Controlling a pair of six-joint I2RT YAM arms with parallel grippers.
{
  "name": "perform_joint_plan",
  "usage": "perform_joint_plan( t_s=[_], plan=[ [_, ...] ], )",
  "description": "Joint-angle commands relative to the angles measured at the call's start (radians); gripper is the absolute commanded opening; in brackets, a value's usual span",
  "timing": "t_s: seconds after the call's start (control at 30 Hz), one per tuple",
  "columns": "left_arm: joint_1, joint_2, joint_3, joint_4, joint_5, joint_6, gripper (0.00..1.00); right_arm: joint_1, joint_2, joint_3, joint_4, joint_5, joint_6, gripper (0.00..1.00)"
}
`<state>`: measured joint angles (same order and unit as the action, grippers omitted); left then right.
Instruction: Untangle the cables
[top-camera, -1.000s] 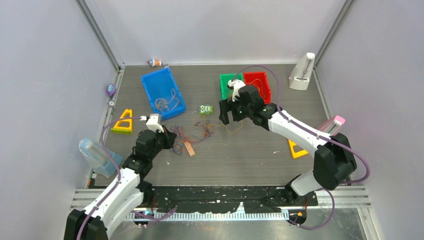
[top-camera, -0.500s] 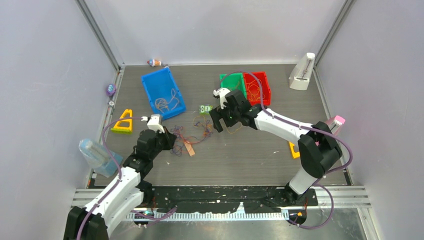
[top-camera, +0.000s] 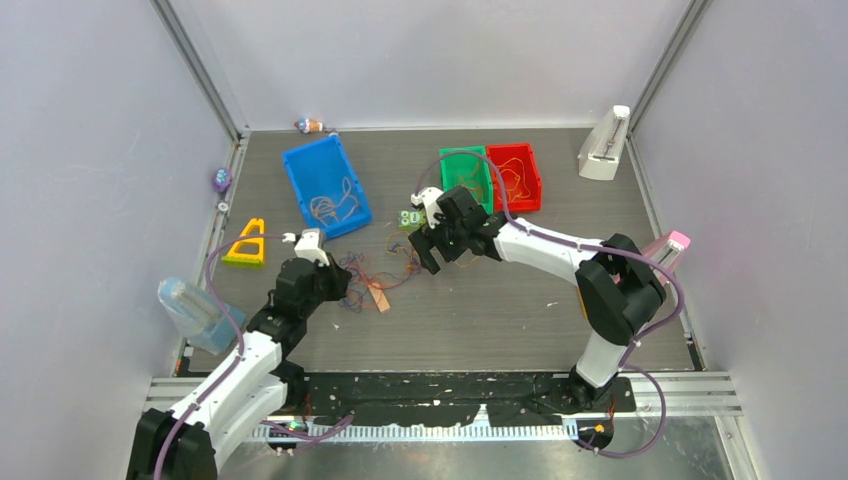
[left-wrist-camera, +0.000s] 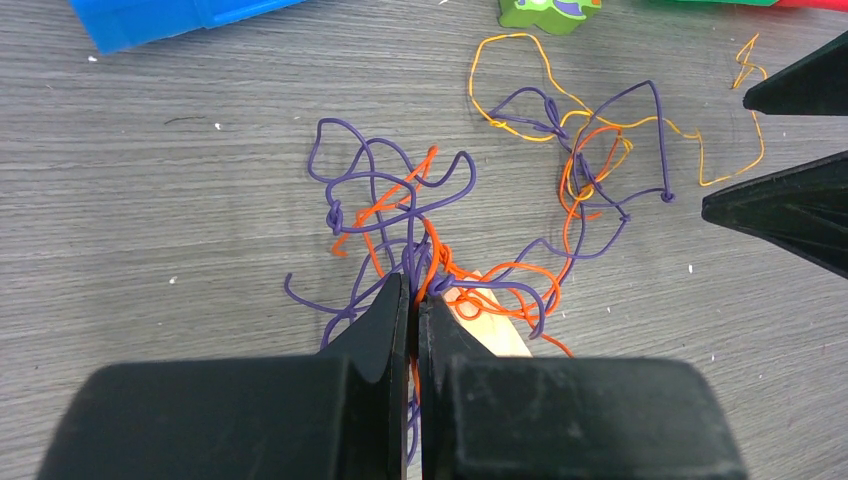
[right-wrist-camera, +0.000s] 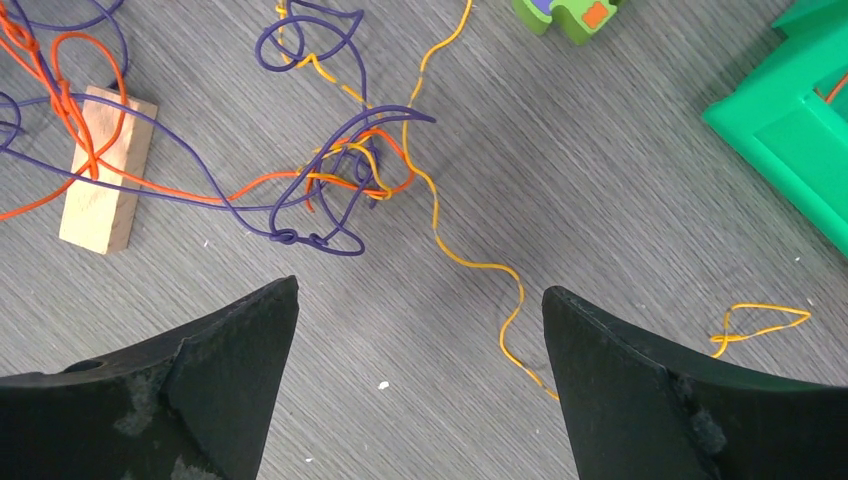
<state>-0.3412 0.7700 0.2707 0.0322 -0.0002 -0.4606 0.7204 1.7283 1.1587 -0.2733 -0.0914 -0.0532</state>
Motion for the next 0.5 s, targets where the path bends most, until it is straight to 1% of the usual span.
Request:
perform_joint_plan(
  t_s=[0.0, 0.17, 0.4, 0.47],
  plan=[
    [-0.005, -0.004, 0.036, 0.027, -0.009, 0.002, 0.0, 0.009, -0.002, 0.034, 0.031, -0.023, -0.035, 0.96],
    [-0.005, 0.002, 0.038, 0.027, -0.009, 0.003, 0.0, 0.019, 0.036, 0.07, 0.006, -0.031, -0.052, 0.96],
    [-0.005, -0.005, 0.038, 0.021, -0.019, 0.004, 0.0, 0.033, 0.131, 0.147, -0.053, 0.044, -0.047, 0.94],
    [-0.005, -0.007, 0.038, 0.02, -0.021, 0.004, 0.0, 0.033, 0.151, 0.169, -0.07, 0.057, -0.049, 0.91]
  ],
)
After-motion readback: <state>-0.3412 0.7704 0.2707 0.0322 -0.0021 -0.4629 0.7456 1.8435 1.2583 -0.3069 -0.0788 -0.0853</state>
